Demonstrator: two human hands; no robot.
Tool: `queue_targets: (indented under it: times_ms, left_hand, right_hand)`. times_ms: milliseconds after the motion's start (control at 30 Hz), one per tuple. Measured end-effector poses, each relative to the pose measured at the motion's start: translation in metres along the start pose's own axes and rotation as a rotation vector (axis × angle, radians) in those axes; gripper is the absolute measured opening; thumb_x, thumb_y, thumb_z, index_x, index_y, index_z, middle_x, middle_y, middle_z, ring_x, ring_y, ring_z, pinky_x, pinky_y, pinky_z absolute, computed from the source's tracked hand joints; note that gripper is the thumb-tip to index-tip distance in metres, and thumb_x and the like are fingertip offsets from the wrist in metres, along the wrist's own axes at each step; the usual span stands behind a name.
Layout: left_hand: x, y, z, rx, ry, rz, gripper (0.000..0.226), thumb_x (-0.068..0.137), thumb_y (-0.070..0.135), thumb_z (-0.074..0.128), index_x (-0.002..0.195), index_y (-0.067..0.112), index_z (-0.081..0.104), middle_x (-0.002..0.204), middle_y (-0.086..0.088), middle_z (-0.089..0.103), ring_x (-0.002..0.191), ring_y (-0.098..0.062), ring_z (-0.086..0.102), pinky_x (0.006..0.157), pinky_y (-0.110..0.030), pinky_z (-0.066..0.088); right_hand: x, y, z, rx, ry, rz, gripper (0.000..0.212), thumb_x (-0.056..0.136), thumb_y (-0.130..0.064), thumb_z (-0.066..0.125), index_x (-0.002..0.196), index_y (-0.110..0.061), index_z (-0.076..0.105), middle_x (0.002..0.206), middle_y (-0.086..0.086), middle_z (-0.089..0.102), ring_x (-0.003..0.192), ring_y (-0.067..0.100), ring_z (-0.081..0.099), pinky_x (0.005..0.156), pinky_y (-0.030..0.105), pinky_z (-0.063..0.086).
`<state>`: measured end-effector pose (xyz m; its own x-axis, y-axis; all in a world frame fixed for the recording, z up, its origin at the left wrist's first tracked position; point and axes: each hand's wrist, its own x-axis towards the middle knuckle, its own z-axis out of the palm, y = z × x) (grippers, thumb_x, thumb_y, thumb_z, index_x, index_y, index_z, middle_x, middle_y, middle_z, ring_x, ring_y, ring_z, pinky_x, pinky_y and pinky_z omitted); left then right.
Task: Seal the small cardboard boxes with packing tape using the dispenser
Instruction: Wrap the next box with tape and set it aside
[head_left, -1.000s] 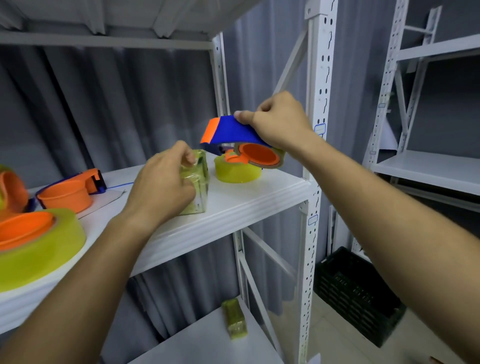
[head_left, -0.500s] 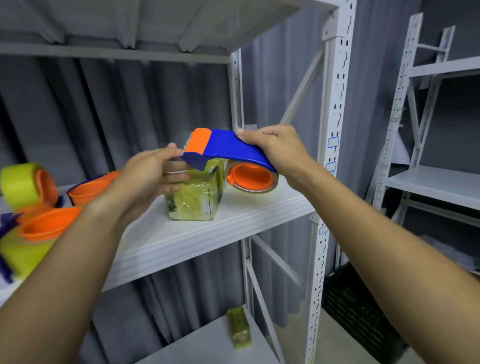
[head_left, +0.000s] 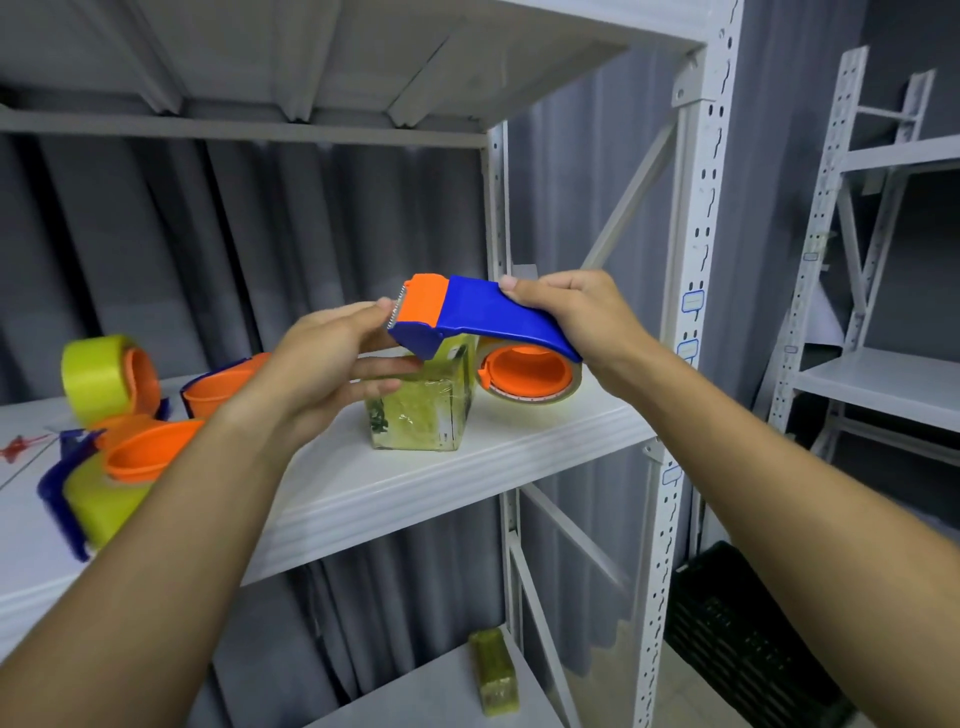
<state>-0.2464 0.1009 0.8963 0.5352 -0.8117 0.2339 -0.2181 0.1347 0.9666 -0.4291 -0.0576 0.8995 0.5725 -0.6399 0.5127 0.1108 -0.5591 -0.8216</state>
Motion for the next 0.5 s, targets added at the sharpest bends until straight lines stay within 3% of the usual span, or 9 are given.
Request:
queue_targets:
  times_ms: [233, 367, 500]
  left_hand:
    - [-0.003, -0.0055, -0.002, -0.048, -0.025, -0.033, 0.017, 0.093, 0.022, 0.065, 0.104, 0.019, 0.078, 0.103, -0.003, 0.078, 0.093, -0.018, 0.076, 0.063, -0.024, 0.056]
    - [-0.0061, -0.0064, -0.003, -0.139, -0.085, -0.084, 0.028, 0.101, 0.04, 0.055, 0.115, 0.022, 0.072, 0.106, -0.001, 0.077, 0.094, -0.022, 0.076, 0.058, -0.025, 0.057]
    - [-0.0073, -0.0064, -0.0041, -0.121, -0.07, -0.072, 0.032, 0.101, 0.046, 0.053, 0.113, 0.024, 0.071, 0.104, 0.0, 0.078, 0.093, -0.021, 0.076, 0.057, -0.025, 0.057]
  right_hand:
    - [-0.0032, -0.0013, 0.0022, 0.0, -0.02, 0.014, 0.03, 0.091, -0.046, 0.068, 0.082, -0.018, 0.074, 0.08, -0.001, 0.077, 0.074, 0.017, 0.074, 0.062, 0.024, 0.055]
    - [-0.0042, -0.001, 0.0047, -0.001, -0.03, 0.014, 0.029, 0.092, -0.044, 0.068, 0.084, -0.017, 0.073, 0.081, -0.001, 0.077, 0.076, 0.018, 0.074, 0.063, 0.026, 0.055]
    - [-0.0033, -0.0004, 0.008, 0.0, -0.032, 0.015, 0.027, 0.092, -0.043, 0.068, 0.083, -0.018, 0.073, 0.08, -0.002, 0.077, 0.074, 0.016, 0.073, 0.062, 0.025, 0.054]
